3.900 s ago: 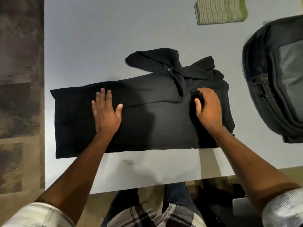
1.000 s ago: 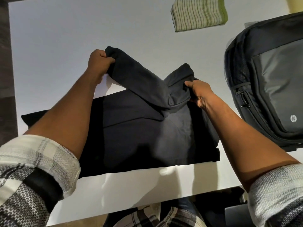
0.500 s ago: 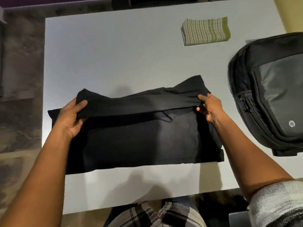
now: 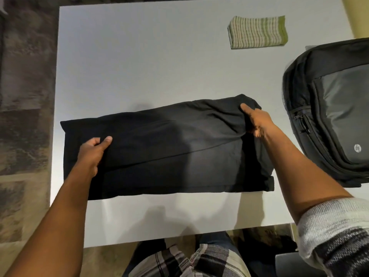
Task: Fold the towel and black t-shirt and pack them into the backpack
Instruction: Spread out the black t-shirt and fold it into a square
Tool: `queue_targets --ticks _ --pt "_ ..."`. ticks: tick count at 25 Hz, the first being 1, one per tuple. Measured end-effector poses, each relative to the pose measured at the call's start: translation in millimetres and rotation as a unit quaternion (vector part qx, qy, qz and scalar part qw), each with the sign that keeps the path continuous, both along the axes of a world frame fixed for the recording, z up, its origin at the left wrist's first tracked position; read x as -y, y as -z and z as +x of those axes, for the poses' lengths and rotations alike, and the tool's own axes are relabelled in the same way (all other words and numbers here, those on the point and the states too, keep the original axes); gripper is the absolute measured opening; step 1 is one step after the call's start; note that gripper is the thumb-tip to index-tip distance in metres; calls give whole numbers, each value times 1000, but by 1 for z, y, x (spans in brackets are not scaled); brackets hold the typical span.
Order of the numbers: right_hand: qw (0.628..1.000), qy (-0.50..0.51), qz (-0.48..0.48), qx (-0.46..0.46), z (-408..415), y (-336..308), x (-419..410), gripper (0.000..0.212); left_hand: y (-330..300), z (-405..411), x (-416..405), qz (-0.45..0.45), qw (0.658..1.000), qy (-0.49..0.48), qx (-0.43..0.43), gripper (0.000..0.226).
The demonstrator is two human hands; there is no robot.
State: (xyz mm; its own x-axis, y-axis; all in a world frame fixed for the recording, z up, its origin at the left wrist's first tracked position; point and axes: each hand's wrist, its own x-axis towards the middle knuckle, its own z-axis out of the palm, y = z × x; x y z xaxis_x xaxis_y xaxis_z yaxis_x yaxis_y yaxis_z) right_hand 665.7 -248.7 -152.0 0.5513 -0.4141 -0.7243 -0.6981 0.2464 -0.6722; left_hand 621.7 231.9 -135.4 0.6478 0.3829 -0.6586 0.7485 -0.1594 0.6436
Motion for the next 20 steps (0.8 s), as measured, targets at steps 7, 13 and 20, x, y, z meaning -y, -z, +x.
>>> queue_targets --ticks 7,13,20 --pt "988 124 71 61 -25 11 -2 18 3 -15 -28 -82 974 -136 158 16" --pt "995 85 50 17 -35 21 -9 21 12 -12 -44 2 999 -35 -24 24" --pt "987 104 67 100 -28 10 0 27 7 1 -53 -106 985 -81 110 22"
